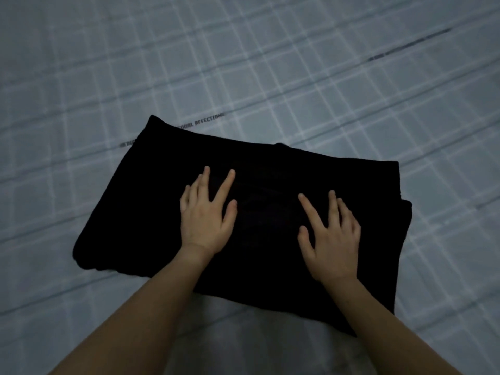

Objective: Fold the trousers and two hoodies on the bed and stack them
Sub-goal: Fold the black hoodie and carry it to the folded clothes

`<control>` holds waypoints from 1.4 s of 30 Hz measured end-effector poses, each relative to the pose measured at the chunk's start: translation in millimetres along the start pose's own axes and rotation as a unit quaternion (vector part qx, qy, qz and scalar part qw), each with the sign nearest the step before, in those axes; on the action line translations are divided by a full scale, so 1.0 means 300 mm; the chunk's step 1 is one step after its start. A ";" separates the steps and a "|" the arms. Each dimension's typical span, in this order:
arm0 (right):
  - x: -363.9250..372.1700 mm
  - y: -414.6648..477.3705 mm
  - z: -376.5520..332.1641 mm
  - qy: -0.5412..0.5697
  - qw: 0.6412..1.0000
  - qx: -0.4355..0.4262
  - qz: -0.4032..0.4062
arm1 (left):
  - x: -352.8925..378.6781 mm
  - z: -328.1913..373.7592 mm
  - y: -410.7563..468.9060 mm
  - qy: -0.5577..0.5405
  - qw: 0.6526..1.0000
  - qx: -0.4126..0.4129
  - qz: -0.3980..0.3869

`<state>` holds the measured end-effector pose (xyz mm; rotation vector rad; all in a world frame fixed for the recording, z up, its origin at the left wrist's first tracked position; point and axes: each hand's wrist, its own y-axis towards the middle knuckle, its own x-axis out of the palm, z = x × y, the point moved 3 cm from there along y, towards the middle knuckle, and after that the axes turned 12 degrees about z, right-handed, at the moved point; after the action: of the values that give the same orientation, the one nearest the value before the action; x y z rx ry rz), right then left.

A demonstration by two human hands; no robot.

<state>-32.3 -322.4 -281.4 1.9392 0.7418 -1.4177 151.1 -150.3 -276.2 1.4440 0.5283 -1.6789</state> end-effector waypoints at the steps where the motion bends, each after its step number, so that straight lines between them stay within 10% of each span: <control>1: 0.006 0.000 0.001 -0.004 1.000 0.000 -0.007 | 0.003 0.000 0.001 0.003 1.000 -0.002 -0.004; 28: -0.092 -0.024 0.004 0.073 0.997 0.007 -0.037 | -0.080 -0.030 -0.028 0.004 0.994 0.047 -0.098; 33: -0.172 -0.138 -0.158 0.089 0.996 0.005 0.001 | -0.224 -0.113 -0.189 0.124 0.981 0.146 0.011; 42: -0.029 -0.190 -0.283 0.038 0.998 -0.041 -0.006 | -0.130 -0.238 -0.178 0.067 0.994 0.050 -0.069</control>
<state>-24.9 -222.1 -261.9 1.9372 0.8342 -1.3072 150.0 -53.4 -267.6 1.6333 0.6386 -1.7451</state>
